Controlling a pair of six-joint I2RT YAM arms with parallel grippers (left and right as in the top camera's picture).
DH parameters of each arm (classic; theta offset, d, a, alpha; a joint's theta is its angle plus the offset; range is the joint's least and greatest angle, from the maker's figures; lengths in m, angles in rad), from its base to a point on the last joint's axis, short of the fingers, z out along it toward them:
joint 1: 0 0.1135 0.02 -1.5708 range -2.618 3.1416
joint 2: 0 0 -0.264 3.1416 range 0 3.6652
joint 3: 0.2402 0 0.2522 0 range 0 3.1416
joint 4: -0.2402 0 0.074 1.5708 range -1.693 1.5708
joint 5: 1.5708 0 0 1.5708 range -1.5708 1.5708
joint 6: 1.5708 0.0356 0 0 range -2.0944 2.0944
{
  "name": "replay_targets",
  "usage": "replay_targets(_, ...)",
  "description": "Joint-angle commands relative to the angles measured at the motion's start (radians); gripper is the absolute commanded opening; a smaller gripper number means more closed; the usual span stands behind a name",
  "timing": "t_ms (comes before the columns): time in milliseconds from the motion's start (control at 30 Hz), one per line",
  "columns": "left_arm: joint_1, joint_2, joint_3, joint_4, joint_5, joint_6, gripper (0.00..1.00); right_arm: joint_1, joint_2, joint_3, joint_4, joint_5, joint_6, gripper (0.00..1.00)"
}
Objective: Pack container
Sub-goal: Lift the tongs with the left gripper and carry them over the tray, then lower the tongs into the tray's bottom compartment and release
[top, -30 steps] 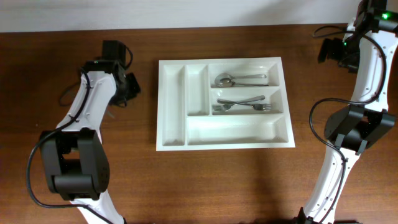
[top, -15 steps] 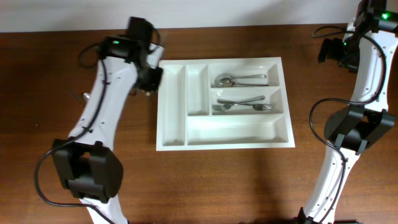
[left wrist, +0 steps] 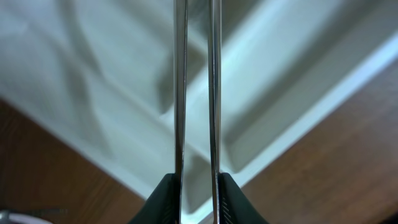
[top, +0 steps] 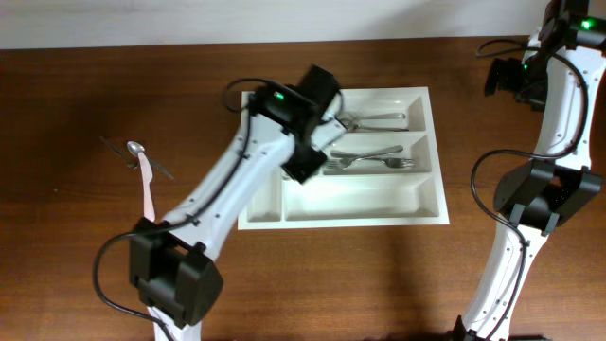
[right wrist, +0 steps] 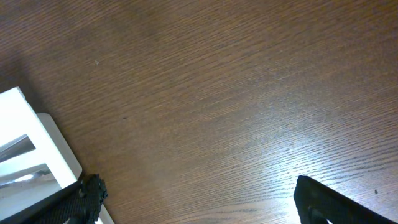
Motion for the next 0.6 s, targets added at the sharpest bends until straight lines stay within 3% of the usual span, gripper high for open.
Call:
replay_targets(0,-0.087,0.001,0.021,-0.002,0.009,0.058,0.02,0.004,-0.019,0.015,-0.001,-0.006,-0.007,0.99)
replay_targets(200,-0.181,0.003,-0.02,0.012,0.017,0.173,0.02,0.004,-0.019,0.015,-0.001,-0.006,-0.007,0.99)
replay_targets(367,-0.192,0.003,-0.127,0.07,0.105,0.343,0.02,0.004,-0.019,0.015,-0.001,-0.006,-0.007,0.99)
replay_targets(567,-0.192,0.003,-0.255,0.238,0.105,0.382,0.02,0.004,-0.019,0.015,-0.001,-0.006,-0.007,0.99)
